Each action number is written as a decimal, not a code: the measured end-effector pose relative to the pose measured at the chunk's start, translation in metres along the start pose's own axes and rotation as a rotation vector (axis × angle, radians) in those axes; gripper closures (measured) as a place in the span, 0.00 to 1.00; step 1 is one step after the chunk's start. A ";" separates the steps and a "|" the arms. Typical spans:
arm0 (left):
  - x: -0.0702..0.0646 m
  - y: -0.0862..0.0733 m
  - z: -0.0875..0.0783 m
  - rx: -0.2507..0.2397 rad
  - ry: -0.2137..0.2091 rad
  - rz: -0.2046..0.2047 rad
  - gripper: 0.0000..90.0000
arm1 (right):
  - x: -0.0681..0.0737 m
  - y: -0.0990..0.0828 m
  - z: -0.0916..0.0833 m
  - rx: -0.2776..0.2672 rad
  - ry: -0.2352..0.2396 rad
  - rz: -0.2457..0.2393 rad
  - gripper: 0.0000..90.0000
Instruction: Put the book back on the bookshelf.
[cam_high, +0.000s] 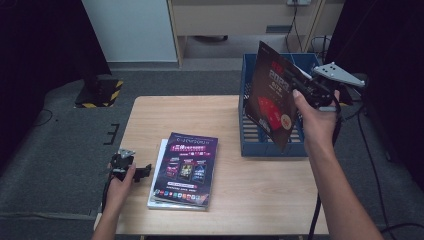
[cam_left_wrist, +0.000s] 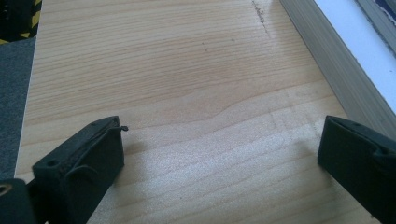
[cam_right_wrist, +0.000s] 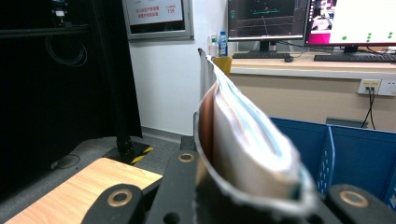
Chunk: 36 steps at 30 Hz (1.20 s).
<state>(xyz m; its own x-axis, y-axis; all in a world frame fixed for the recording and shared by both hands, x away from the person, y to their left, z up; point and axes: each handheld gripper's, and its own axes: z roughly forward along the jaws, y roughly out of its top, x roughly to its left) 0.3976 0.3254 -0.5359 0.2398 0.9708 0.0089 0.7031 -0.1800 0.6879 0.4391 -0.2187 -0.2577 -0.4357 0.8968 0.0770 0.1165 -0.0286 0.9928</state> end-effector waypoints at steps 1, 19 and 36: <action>0.000 0.000 0.000 -0.001 0.000 -0.002 0.00 | 0.000 0.000 0.001 0.000 -0.002 -0.001 0.96; 0.000 0.000 0.001 -0.005 -0.004 -0.001 0.00 | -0.005 0.000 0.022 0.018 -0.081 0.004 0.96; -0.001 0.000 0.001 -0.011 -0.008 -0.003 0.00 | 0.000 -0.004 0.047 0.035 -0.120 0.018 0.96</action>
<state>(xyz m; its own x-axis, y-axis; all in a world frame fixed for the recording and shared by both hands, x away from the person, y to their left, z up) 0.3981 0.3241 -0.5368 0.2428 0.9701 0.0010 0.6963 -0.1750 0.6961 0.4809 -0.1979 -0.2659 -0.3237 0.9426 0.0815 0.1557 -0.0319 0.9873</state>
